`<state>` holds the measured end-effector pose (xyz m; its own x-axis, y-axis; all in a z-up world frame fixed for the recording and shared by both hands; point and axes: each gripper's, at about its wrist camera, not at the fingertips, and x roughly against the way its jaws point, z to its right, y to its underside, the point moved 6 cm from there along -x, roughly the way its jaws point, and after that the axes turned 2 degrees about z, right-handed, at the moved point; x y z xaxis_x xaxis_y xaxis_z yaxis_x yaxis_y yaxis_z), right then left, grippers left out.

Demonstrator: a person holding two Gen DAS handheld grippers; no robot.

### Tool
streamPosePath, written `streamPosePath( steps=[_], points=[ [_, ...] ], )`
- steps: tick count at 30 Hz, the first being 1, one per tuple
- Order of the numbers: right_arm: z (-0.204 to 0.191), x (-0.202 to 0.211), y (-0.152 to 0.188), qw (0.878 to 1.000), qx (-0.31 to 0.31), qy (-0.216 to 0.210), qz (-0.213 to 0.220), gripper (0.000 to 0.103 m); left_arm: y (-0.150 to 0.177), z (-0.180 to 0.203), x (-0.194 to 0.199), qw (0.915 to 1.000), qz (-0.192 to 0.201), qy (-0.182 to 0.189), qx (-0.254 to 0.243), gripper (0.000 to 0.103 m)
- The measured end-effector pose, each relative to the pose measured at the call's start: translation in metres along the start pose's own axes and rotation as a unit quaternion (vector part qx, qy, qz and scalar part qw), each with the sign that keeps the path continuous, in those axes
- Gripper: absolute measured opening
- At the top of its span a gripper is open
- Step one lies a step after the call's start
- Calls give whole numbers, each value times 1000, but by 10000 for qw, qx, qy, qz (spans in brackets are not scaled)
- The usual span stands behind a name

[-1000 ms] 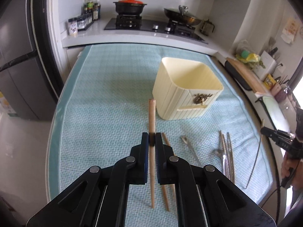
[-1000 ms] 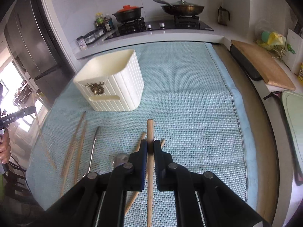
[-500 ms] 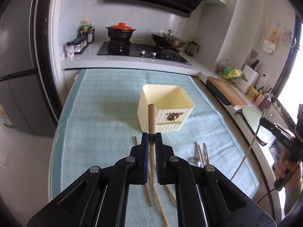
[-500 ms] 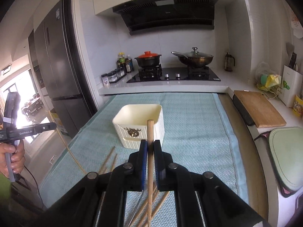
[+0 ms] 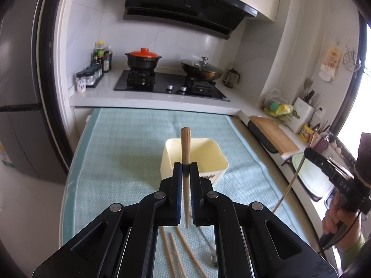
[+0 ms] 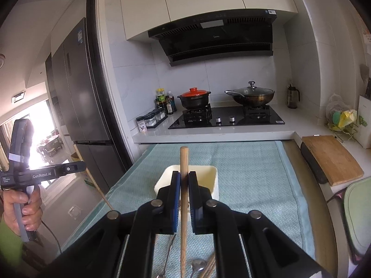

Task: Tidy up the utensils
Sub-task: 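Lift the chopsticks and carry both tools over the cream utensil holder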

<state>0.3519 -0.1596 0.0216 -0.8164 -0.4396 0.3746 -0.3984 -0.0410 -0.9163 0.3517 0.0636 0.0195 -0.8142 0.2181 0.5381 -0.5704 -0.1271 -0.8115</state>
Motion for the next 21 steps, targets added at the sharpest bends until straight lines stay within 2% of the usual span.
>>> streamPosePath(
  steps=[4,9,13,18,21],
  points=[
    [-9,-19,-30,9996,109,-39,241,7,-31,8,-16,9998,153,-81,-101,4],
    [-15,-48,-68,9974,303,137,641,7,-70,14,-40,9984,457,-271,-203,4],
    [-10,-76,-88,9949,320,226,932,7,-85,16,-71,9976,507,-411,-241,4],
    [1,-125,-79,9946,302,183,972,7,-76,15,-113,9979,349,-491,-240,4],
    [7,-161,-60,9976,234,128,639,7,-64,11,-139,9985,140,-501,-194,4]
  ],
)
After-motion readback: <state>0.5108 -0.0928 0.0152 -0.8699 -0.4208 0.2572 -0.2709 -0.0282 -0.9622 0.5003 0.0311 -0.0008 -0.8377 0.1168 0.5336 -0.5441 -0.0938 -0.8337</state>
